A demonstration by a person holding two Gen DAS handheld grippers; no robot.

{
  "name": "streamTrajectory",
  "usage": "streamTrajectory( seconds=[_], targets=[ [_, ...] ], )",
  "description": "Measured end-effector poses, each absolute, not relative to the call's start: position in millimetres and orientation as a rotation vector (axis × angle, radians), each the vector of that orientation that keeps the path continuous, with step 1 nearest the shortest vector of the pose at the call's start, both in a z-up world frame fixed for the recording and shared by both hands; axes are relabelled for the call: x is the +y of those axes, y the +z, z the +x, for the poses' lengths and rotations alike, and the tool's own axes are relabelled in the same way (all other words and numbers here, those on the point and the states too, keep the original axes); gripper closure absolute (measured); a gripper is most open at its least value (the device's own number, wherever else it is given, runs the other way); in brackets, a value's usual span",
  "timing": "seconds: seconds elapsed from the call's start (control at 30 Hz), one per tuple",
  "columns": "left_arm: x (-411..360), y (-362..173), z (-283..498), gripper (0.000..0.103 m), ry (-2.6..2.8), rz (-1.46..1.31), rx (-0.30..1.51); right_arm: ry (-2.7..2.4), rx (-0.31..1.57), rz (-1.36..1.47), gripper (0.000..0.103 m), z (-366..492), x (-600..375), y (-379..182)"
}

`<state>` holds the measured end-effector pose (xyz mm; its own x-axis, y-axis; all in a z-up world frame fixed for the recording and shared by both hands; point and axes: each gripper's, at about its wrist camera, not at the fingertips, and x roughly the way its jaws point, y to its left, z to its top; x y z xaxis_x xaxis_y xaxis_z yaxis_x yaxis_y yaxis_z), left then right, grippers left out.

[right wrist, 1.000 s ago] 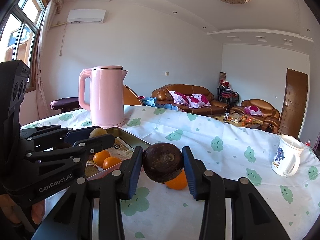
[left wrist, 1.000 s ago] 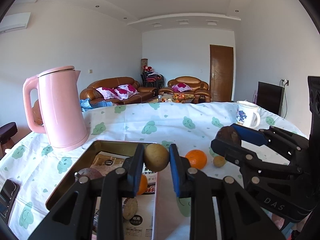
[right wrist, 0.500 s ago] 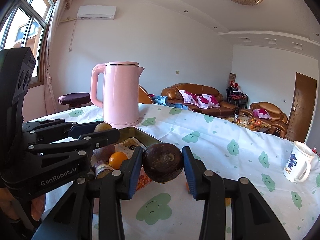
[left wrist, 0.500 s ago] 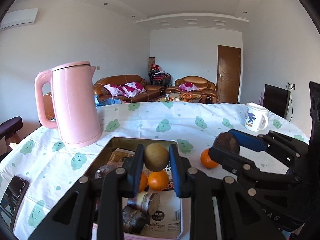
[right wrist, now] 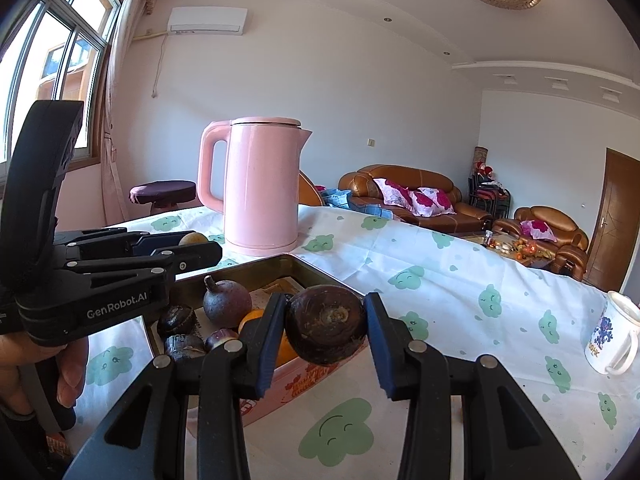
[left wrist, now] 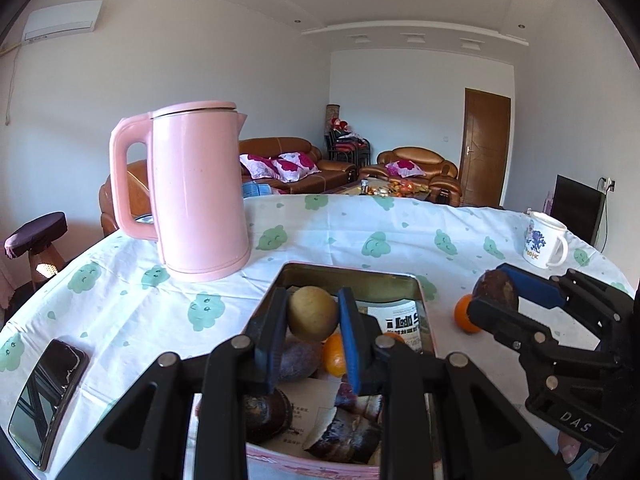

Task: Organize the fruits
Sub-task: 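Lower and release the mangosteen into the tin with the right tool while the left tool releases the brown fruit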

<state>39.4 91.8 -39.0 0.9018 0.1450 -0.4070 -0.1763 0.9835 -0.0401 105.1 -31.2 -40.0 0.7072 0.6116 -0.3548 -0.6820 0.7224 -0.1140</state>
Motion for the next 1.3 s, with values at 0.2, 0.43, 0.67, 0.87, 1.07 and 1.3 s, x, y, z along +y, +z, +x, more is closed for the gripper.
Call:
streamTrajectory(
  seconds=[0.2,0.43,0.67,0.87,1.07,1.3],
  targets=[
    [95.7,-44.2,39.9,0.077,0.181,-0.067,0.442,0.758,0.310,-0.269,0.061,103.0,-15.1,-42.1],
    [101.6,-48.8,42.1,0.077,0.196,-0.069,0.469,0.785,0.330,-0.286,0.061,103.1,-0.5,-44.5],
    [103.7,-51.1,44.0,0.077,0.198,-0.066,0.486,0.797,0.365,-0.310,0.061,106.2,7.8,-48.8],
    [105.2,-54.0,46.5,0.077,0.192,-0.070,0.505,0.805,0.395,-0.305,0.061,111.2,8.6,-50.5],
    [104.5,-55.7,49.4,0.077,0.188,-0.066,0.525,0.810,0.416,-0.303,0.061,113.7,10.3,-51.6],
    [104.5,-57.5,51.6,0.077,0.183,-0.066,0.546,0.813,0.433,-0.316,0.061,115.2,13.5,-53.2]
  ],
)
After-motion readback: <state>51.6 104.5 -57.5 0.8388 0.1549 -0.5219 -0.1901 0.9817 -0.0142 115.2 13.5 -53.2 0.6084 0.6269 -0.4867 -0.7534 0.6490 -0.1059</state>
